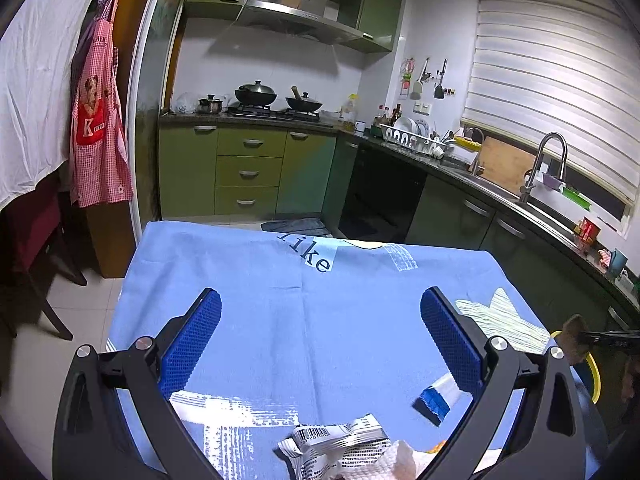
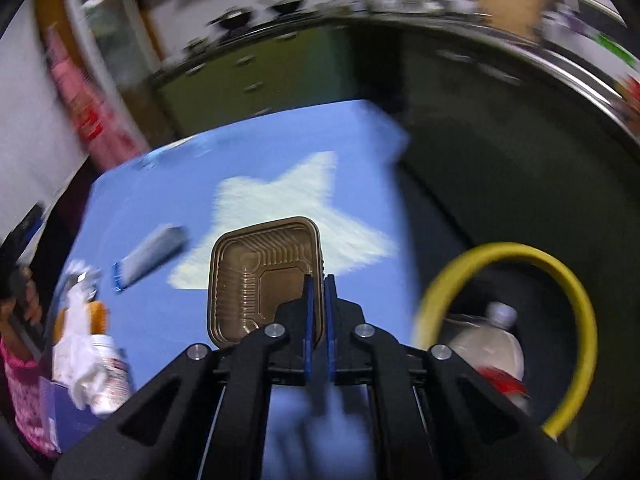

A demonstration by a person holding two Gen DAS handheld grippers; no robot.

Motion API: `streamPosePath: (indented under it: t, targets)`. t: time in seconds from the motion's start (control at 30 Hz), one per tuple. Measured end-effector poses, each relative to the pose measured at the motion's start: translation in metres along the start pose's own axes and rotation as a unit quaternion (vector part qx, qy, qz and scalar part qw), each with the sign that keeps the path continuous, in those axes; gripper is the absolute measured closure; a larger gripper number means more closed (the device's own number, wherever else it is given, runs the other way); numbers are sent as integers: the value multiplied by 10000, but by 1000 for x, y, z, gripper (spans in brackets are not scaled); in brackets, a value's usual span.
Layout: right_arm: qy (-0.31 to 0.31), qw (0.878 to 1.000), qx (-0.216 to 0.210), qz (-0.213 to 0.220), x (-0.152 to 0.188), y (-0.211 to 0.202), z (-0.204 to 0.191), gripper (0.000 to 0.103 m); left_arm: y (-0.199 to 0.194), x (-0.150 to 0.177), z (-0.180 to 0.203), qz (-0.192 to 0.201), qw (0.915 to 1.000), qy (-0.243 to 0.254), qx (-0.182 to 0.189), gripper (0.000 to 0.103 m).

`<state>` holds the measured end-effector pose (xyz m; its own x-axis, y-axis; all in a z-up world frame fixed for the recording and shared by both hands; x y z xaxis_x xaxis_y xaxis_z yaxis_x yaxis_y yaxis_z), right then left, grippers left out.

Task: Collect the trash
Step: 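Carry the brown tray over the bin and open the right gripper, then grasp the white tube with blue cap with the left gripper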

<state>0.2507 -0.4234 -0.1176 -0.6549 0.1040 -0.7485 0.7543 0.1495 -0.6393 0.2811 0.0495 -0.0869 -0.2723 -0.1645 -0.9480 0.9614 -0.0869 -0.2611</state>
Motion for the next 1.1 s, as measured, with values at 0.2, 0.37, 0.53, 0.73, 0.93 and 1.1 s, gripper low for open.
streamPosePath:
  t: [0.2, 0.37, 0.53, 0.73, 0.93, 1.1]
  targets:
    - [736, 9917, 1051, 55, 17, -27, 99, 98, 0, 1, 1, -11, 10000, 16, -15, 5]
    - [1178, 9839, 1336, -136, 33, -17, 140, 97, 1, 3, 1, -46, 10000, 42, -48, 5]
    - [1526, 9762, 1529, -173, 43, -3, 157, 72, 2, 3, 1, -56, 10000, 50, -53, 5]
    - [1349, 9798, 1474, 54, 45, -21, 134, 70, 3, 6, 7, -166, 9998, 85, 61, 5]
    - [1240, 9844, 1219, 259, 51, -47, 105, 66, -7, 4, 28, -79, 9985, 458, 279, 5]
    - [1092, 9880, 1043, 332, 56, -63, 84, 58, -13, 5, 47, -228, 9960, 564, 651, 5]
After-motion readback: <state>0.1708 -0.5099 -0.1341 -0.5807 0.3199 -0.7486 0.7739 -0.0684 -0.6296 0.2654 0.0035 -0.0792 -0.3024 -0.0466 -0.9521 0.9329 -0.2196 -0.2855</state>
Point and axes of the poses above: each gripper's, at about its wrist camera, not at the fingertips, and y roughly the way its jaws point, z to its right, x to its underside, the point moved 6 cm from there along y, roughly the way its jaws point, and after that the axes turned 11 degrees about z, right-handed, at the moved point
